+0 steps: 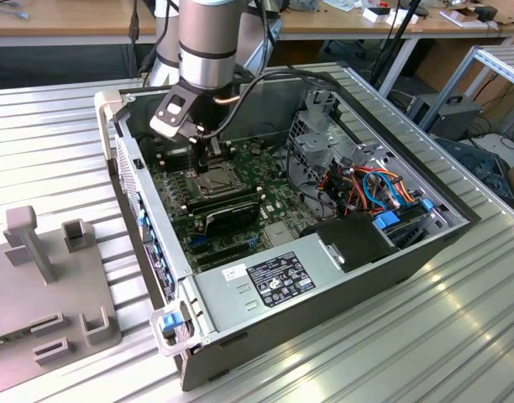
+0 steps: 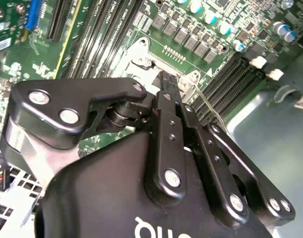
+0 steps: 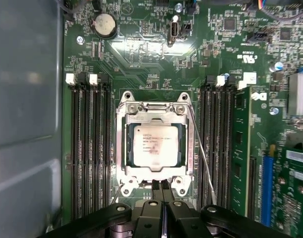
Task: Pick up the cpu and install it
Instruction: 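Close the cpu cover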
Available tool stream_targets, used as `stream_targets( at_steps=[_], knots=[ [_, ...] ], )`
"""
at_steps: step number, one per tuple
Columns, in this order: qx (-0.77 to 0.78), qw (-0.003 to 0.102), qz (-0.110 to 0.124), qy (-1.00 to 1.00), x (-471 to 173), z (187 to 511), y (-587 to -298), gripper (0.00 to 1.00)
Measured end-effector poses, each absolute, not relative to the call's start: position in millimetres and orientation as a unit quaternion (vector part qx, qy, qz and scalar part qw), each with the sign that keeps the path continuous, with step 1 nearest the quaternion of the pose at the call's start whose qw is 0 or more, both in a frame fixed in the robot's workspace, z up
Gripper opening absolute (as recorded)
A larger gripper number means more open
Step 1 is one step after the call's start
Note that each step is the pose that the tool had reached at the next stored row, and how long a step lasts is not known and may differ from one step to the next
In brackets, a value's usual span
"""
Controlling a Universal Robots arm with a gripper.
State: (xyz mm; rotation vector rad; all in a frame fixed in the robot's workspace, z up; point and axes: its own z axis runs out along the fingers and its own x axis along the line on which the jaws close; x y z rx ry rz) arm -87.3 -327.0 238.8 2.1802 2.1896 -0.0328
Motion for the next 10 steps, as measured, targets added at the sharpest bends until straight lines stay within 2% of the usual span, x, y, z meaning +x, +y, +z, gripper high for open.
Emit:
stream_targets(
  at_steps=[4,10],
  knots=[
    [0.705,0.026,-0.010,0.708,-87.3,250.4,-327.0,0.11],
    [0.705,0.027,-0.010,0.708,-85.2,251.4,-327.0,0.11]
  ],
)
